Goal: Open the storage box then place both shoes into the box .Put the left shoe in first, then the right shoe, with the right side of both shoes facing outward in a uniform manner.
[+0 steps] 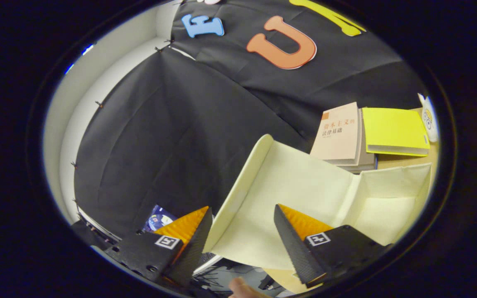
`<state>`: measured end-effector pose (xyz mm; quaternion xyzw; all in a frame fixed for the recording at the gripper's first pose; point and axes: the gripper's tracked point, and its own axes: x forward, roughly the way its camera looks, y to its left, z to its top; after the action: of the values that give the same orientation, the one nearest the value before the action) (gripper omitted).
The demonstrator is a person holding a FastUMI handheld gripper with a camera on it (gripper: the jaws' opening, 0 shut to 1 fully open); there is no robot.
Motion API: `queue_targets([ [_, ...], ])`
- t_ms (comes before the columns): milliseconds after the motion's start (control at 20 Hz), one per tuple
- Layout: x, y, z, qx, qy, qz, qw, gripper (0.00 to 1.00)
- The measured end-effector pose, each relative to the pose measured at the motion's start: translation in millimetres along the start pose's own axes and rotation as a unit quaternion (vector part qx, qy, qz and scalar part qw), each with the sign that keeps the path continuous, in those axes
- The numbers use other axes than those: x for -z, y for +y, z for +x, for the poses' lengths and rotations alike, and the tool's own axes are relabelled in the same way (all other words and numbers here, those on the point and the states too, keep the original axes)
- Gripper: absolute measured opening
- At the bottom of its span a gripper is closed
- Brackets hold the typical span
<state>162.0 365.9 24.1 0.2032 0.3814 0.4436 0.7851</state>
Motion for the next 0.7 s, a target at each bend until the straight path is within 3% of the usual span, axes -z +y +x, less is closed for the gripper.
queue_targets([
  [300,15.5,-21.2,-17.3,0.056,-0.008,-0.021,0.998,1.0],
  [700,23.7,-120.3,-112.3,0.14,-0.031,0.005,0.99,1.0],
])
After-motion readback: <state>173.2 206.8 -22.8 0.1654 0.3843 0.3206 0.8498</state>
